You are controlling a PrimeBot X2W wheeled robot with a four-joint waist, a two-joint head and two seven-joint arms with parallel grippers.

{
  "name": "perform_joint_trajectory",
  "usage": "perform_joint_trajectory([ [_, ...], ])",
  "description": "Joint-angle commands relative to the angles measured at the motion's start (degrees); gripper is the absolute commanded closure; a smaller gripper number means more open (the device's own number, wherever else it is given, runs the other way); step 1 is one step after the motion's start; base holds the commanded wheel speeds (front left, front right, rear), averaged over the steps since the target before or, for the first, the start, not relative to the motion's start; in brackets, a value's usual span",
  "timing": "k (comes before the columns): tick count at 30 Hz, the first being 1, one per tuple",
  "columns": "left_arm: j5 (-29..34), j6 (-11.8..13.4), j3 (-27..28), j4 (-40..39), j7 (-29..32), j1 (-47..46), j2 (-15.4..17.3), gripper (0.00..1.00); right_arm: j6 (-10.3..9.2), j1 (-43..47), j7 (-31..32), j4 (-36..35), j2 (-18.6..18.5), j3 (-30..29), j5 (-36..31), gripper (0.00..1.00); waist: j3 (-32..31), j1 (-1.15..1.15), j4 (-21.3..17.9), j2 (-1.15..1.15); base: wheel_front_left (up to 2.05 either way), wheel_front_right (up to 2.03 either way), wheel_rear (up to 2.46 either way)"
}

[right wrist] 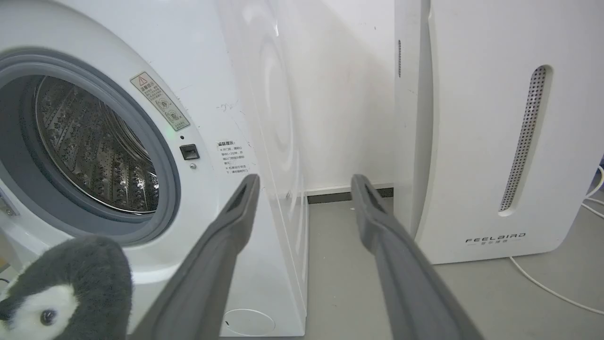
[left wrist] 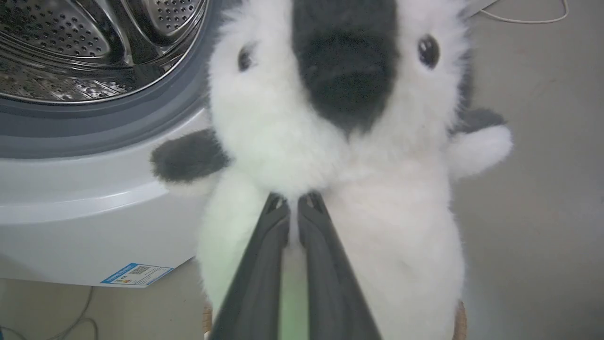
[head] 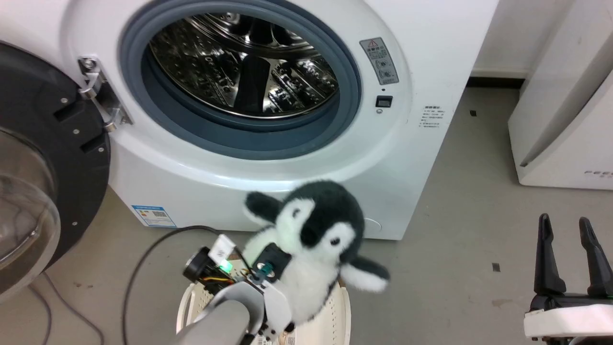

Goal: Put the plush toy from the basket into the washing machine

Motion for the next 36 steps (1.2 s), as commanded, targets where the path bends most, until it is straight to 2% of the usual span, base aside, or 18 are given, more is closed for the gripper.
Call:
perform_joint_trajectory([
  [1,-0.2,1.5,1.2,-3.0,-0.4,1.2,1.4,1.0,-0.04,1.1,-0.3,-0.1,-0.1,0.0,-0.1,0.0,-0.4,0.01,0.4,0.0,0.0,0.0,0.0],
  [6,-0.2,5.0,4.9,-11.7,-0.4,3.2,4.2,1.0,-0.04,1.4,-0.3,-0.3,-0.1,-0.1,-0.1,0.0,-0.7,0.01,0.6,0.0,0.0,0.0,0.0],
  [12,-1.0,8.0,12.2,-20.9,-0.4,5.5,6.0,1.0,-0.04,0.7,-0.3,-0.7,-0.1,0.2,-0.2,0.0,0.4,0.01,0.0,0.0,0.0,0.0,0.0],
  [19,0.5,10.1,21.2,-27.7,-0.4,5.8,6.6,1.0,-0.04,-1.3,-0.3,-1.0,-0.1,0.4,-0.3,0.0,3.7,0.01,-1.7,0.0,0.0,0.0,0.0],
  [25,1.6,9.7,27.7,-29.5,-0.4,3.8,6.3,1.0,-0.04,-3.0,-0.3,-1.3,-0.1,0.4,-0.3,0.0,6.9,0.01,-3.2,0.0,0.0,0.0,0.0],
  [36,5.5,6.3,36.6,-26.7,-0.4,-5.3,6.6,1.0,-0.04,-8.0,-0.3,-1.7,-0.1,1.5,-0.1,0.0,14.7,0.01,-6.7,0.0,0.0,0.0,0.0],
])
